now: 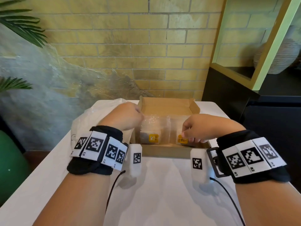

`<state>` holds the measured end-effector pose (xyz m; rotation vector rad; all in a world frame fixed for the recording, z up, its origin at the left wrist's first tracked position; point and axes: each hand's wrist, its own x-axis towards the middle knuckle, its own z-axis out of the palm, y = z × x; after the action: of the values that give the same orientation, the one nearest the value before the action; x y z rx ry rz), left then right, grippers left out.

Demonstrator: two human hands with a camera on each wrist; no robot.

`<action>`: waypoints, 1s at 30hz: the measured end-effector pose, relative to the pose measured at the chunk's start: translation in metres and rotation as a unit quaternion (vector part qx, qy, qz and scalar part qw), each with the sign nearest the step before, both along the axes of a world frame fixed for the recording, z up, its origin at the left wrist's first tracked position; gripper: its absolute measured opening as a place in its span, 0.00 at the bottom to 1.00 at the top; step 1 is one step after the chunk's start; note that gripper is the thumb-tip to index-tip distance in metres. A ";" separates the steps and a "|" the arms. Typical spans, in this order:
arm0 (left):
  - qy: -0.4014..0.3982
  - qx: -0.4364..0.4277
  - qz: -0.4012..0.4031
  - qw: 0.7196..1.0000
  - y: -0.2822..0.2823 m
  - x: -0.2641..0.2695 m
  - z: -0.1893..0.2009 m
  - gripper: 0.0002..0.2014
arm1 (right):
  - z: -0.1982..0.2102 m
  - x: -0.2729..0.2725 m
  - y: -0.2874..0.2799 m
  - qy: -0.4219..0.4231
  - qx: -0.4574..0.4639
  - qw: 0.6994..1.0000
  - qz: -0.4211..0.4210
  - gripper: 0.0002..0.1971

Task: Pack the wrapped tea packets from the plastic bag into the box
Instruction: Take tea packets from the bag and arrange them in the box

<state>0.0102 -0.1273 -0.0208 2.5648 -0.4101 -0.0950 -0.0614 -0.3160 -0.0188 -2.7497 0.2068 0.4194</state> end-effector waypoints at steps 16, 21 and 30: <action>0.123 0.278 0.065 0.950 0.021 0.025 -0.021 0.20 | -0.003 0.006 0.007 -0.089 0.009 0.994 0.063 0.07; 0.133 0.285 0.058 0.948 0.025 0.027 -0.026 0.23 | -0.003 0.006 0.007 -0.090 0.005 0.994 0.062 0.09; 0.133 0.242 0.089 0.957 0.027 0.021 -0.024 0.23 | -0.005 0.007 0.005 -0.091 0.013 0.994 0.067 0.11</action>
<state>0.0313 -0.1004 -0.0447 2.9947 -0.0512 -0.5282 -0.0542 -0.3106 -0.0236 -2.7652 -0.0283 0.2024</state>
